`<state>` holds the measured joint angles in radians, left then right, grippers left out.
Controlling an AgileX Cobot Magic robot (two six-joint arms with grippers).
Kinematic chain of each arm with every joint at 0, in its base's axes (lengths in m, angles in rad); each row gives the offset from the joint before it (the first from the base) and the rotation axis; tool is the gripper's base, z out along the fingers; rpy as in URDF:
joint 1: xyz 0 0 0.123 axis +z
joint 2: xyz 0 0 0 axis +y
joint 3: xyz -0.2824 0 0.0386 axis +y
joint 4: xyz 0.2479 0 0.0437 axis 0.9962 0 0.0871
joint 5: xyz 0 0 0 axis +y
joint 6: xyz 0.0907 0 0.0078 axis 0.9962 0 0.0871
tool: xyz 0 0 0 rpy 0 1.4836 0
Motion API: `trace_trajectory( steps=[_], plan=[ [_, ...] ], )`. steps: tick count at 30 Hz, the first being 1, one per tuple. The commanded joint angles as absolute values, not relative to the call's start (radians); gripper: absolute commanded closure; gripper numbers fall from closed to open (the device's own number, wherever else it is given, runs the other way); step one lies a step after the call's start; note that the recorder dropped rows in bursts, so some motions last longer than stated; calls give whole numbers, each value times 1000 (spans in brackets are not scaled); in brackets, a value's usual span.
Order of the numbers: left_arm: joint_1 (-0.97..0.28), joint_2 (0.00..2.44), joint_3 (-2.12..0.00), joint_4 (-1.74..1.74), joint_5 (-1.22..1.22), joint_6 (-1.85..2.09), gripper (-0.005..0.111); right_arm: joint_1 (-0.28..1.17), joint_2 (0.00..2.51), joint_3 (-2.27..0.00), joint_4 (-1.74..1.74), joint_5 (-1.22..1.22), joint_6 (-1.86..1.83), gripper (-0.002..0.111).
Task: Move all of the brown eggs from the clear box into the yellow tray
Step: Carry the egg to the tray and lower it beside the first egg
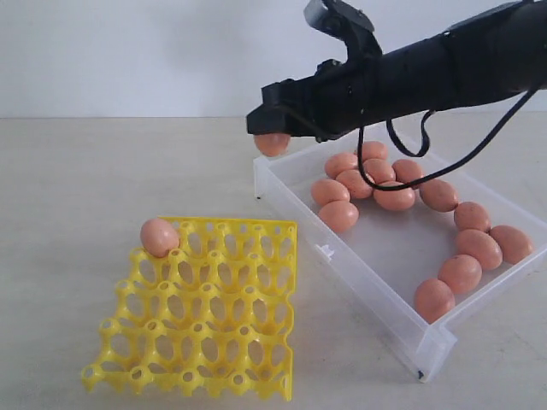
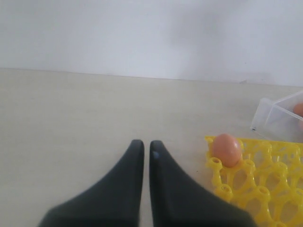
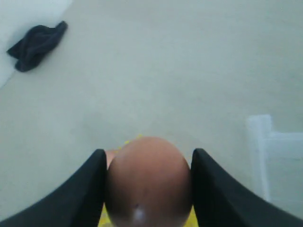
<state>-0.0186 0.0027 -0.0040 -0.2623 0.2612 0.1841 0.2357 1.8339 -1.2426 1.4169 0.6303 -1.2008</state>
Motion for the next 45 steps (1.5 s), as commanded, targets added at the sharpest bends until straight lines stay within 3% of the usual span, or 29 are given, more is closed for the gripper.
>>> trace_trajectory(
  steps=[1, 6, 12, 18, 23, 29, 36, 41, 45],
  plan=[
    [-22, 0, 0, -265, 255, 176, 103, 323, 1795, -1224, 1509, 684, -1424, 108],
    [-22, 0, 0, -265, 255, 176, 103, 510, 1776, -1224, 1479, 602, -1723, 108],
    [-22, 0, 0, -265, 255, 176, 103, 754, 1790, -1167, 1004, 97, -1763, 108],
    [-22, 0, 0, -265, 256, 176, 103, 800, 1790, -1043, 954, -307, -1802, 108],
    [-22, 0, 0, -265, 255, 176, 103, 800, 1788, -1020, 1146, -630, -1781, 108],
    [-22, 0, 0, -265, 255, 176, 103, 800, 1788, -1020, 1097, -810, -1297, 108],
    [-22, 0, 0, -265, 255, 176, 103, 796, 1790, -1020, 611, -959, -431, 108],
    [-22, 0, 0, -265, 255, 176, 103, 796, 1790, -1020, 554, -1040, -235, 108],
    [-22, 0, 0, -265, 255, 176, 103, 761, 1790, -1020, 227, -851, -178, 108]
  ],
)
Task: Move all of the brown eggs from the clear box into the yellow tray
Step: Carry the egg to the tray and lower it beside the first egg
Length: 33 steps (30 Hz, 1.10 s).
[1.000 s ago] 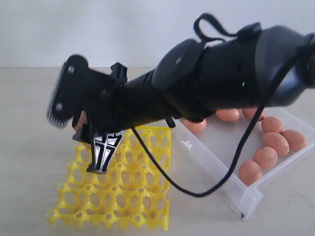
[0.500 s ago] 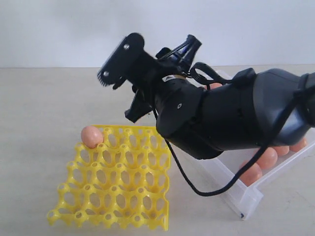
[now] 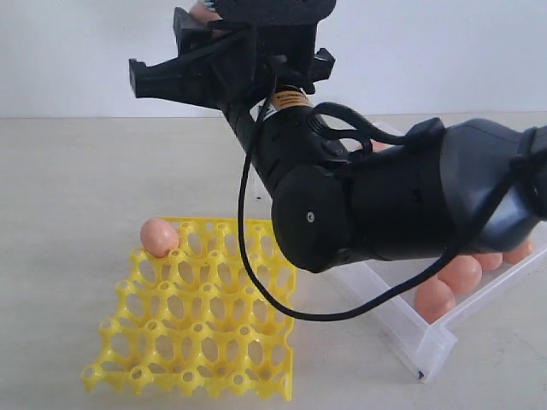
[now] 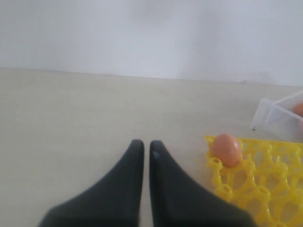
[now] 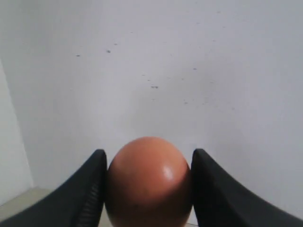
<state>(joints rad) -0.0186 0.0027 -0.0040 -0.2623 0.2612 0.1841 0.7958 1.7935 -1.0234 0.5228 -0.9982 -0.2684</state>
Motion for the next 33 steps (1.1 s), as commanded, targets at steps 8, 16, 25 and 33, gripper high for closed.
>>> trace_trajectory(
  steps=[8, 16, 25, 33],
  plan=[
    [-22, 0, 0, -265, 255, 176, 103, 554, 1916, -1038, -468, -705, 525, 108],
    [-22, 0, 0, -265, 255, 176, 103, 418, 2148, -1118, -889, -1132, 1008, 108],
    [-22, 0, 0, -265, 255, 176, 103, 418, 2241, -1226, -977, -1060, 1042, 108],
    [-22, 0, 0, -265, 255, 176, 103, 418, 2233, -1226, -1166, -832, 1038, 108]
  ],
)
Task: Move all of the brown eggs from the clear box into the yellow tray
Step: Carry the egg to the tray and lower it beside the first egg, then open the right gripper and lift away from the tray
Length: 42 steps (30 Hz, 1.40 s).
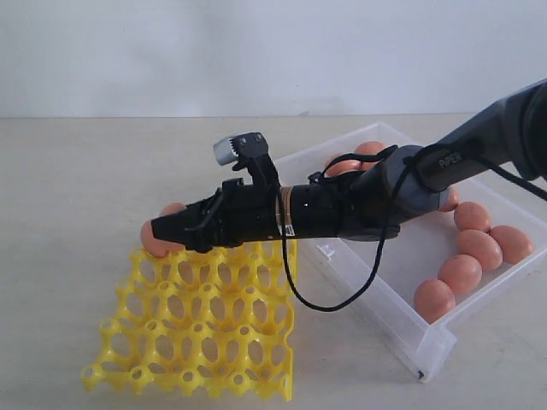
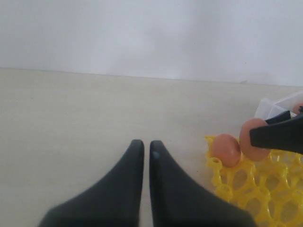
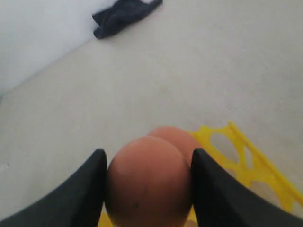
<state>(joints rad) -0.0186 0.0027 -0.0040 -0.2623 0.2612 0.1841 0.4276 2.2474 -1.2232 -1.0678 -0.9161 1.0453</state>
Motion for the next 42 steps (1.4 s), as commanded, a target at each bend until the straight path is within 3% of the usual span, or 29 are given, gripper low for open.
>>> trace_trajectory(
  steps=[1, 16, 17, 19, 20, 22, 32, 38, 42],
  plan=[
    [-22, 0, 0, -265, 255, 176, 103, 418, 2233, -1226, -1173, -802, 1035, 108],
    [-22, 0, 0, -265, 255, 176, 103, 418, 2233, -1226, -1131, -706, 958, 108],
    [-22, 0, 0, -265, 255, 176, 103, 418, 2233, -1226, -1131, -706, 958, 105],
    [-22, 0, 0, -265, 255, 176, 103, 418, 2233, -1226, -1133, -705, 952, 90],
    [-22, 0, 0, -265, 255, 176, 103, 418, 2233, -1226, -1133, -705, 951, 73],
    [-22, 0, 0, -265, 257, 176, 103, 418, 2233, -1226, -1133, -705, 951, 58],
    [-22, 0, 0, -265, 257, 176, 103, 416, 2072, -1226, -1067, -641, 771, 56],
    [-22, 0, 0, -265, 257, 176, 103, 419, 1857, -1226, -1068, 51, 994, 55],
    [-22, 0, 0, -265, 257, 176, 103, 419, 1783, -1226, -1010, 434, 841, 56]
  ],
)
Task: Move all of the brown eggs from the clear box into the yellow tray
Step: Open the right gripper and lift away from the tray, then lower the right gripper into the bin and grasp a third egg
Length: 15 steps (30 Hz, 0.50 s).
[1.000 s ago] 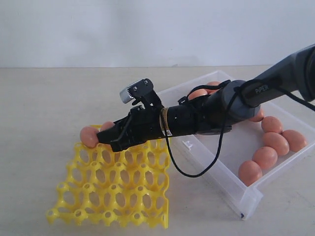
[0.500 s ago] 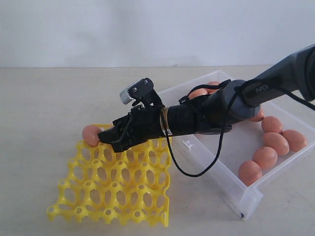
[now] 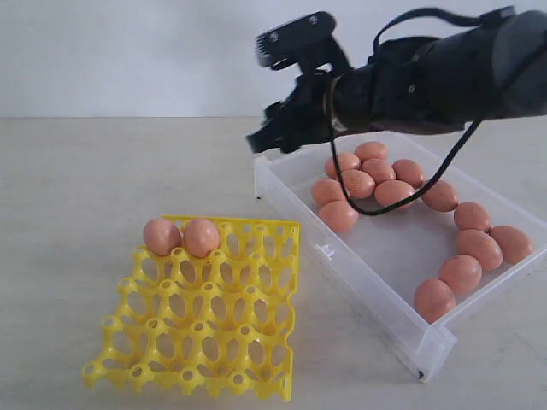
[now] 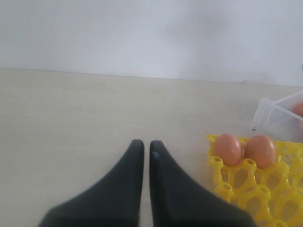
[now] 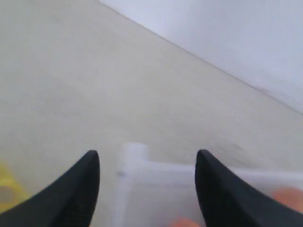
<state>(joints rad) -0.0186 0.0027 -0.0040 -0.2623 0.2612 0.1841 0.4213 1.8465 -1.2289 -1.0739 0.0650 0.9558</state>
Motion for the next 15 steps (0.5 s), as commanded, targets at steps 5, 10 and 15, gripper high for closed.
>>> trace_trajectory(
  steps=[5, 10, 15],
  plan=[
    [-22, 0, 0, -265, 259, 176, 103, 417, 1803, -1226, -799, 628, 358, 56],
    [-22, 0, 0, -265, 259, 176, 103, 417, 1884, -1226, -669, 684, -210, 56],
    [-22, 0, 0, -265, 259, 176, 103, 417, 1951, -1226, -752, 681, -336, 56]
  ],
)
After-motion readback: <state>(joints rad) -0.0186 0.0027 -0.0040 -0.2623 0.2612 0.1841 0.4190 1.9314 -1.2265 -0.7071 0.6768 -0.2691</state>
